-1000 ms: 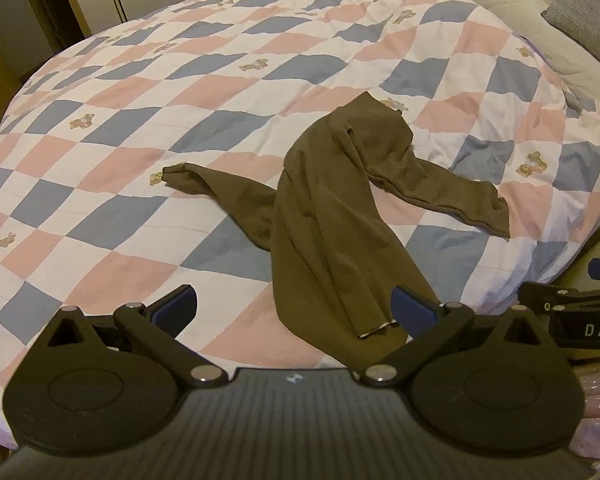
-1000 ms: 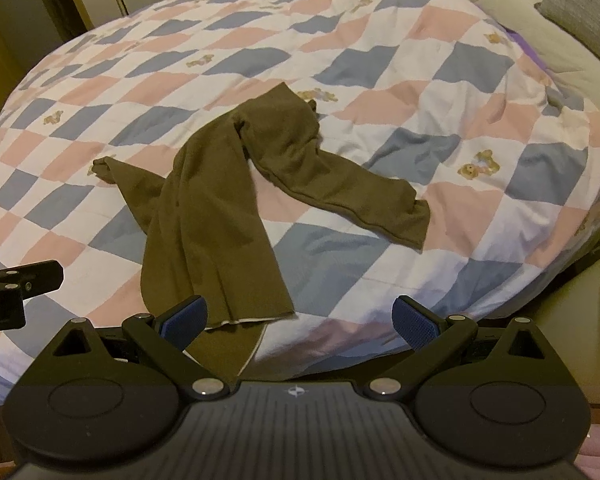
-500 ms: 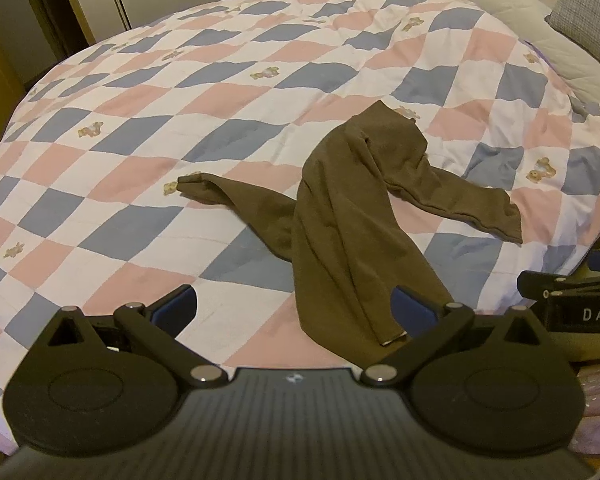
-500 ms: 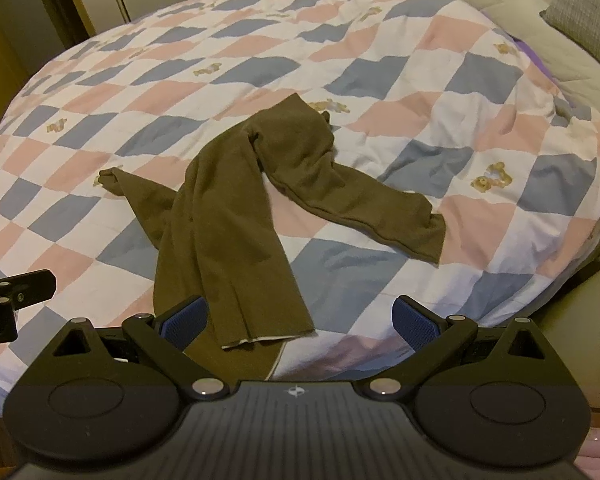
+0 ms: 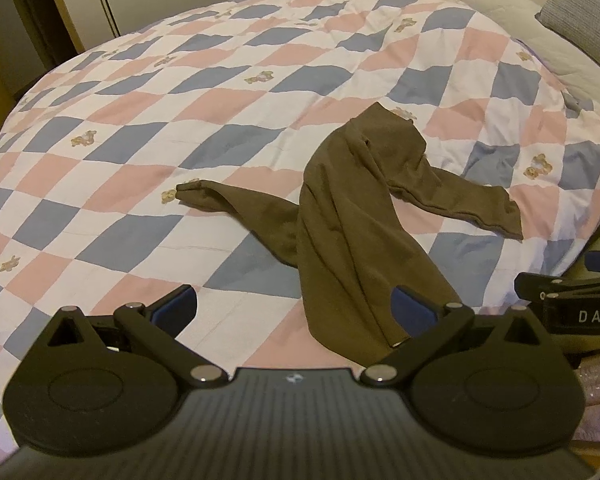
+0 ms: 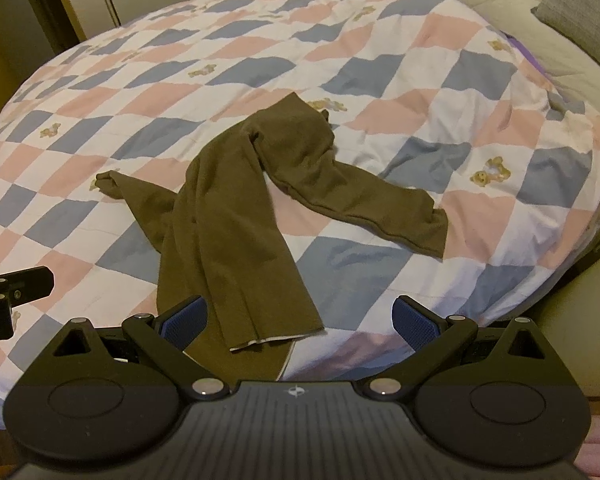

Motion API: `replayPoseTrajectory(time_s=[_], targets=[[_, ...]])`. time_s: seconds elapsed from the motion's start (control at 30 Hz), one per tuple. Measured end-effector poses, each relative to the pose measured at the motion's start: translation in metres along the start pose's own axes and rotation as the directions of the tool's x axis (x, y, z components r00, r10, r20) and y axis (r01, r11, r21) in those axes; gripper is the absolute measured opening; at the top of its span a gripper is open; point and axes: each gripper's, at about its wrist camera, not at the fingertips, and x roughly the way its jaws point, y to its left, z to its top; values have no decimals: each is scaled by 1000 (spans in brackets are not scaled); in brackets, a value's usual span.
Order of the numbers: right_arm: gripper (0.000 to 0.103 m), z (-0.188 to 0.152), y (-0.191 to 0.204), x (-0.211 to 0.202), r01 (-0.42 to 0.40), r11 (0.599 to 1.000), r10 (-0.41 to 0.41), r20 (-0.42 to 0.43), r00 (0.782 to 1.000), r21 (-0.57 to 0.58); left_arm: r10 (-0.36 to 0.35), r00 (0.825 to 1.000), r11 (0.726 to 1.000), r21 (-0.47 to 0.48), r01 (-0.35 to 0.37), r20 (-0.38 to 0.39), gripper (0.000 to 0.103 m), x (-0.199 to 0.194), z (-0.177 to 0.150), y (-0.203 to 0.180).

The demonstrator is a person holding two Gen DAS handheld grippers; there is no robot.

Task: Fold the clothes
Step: 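Move both grippers toward the olive-brown shirt lying on the bed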

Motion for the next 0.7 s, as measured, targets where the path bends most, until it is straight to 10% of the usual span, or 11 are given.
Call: replayPoseTrajectory(time_s=[0.7], targets=[[102, 55, -53, 44, -73, 995, 68, -72, 995, -73, 44, 996, 996, -76, -49, -72, 102, 38, 41, -37]])
